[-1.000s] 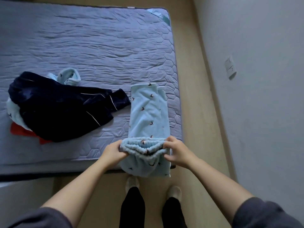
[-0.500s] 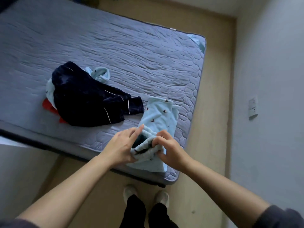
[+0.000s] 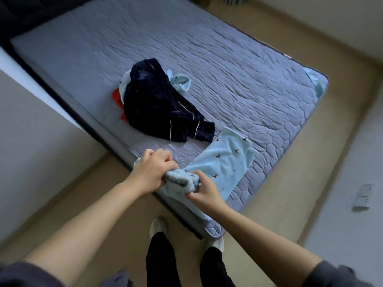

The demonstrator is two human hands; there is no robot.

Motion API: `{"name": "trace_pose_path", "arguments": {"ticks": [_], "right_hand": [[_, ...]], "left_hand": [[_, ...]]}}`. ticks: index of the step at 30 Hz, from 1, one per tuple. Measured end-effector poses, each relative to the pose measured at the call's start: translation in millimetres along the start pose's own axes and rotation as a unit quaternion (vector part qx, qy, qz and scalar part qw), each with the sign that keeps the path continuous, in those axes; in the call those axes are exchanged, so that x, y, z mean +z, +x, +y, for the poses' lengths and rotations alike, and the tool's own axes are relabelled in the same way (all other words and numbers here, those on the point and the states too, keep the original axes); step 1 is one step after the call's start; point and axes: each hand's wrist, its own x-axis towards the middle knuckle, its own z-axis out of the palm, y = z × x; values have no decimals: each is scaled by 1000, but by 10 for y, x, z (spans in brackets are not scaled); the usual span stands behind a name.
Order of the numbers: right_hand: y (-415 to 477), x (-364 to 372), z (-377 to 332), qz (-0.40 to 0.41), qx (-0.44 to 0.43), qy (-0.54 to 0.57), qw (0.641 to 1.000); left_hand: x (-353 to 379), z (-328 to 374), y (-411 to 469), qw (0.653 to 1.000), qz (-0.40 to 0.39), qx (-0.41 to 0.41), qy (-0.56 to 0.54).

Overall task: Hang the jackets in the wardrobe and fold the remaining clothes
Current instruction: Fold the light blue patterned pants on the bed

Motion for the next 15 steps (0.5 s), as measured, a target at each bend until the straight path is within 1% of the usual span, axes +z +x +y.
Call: {"name": "trace_pose_path", "arguments": {"ticks": [1,2,3,4,5,6,7,8,9,10,11,13,15], "right_hand": [[-9,27,-31,-11,-5,-3,1000],[-26,58,-55,-23,-15,-10,1000],[-52,91,-68,-31,-28,-19,999],[-81,130,-73,-37,-39,-29,998],[-114,178,-80,-41,-47,-36,997],[-154,232,-95,-42,-51,-40,997],[-202,297,-117,-43,-56,-40,997],[-247,369,-133,-44,-71,-39,996],[-282,452,-140,-51,-98,-43,993],[-316,543,-139,-64,-130,-61,988],[-353,645,-145,-83,-162,-90,979],[-426,814,-152,-112,-225,-148,957],[-482,1028,-138,-142,-281,-184,931]], "left_hand": [[48,63,-111,997,38,-66,12],[89,137,-224,985,80,-153,-3],[119,212,-336,958,113,-257,-61],[125,284,-441,909,135,-360,-160],[122,333,-540,832,145,-455,-282],[119,353,-633,735,136,-522,-411],[95,359,-716,626,119,-550,-540],[76,347,-796,534,100,-550,-634],[54,316,-864,477,85,-537,-690],[29,273,-921,454,71,-524,-717],[24,222,-970,454,56,-518,-723],[44,126,-1028,473,33,-521,-710],[148,27,-1137,479,20,-547,-687]]}}
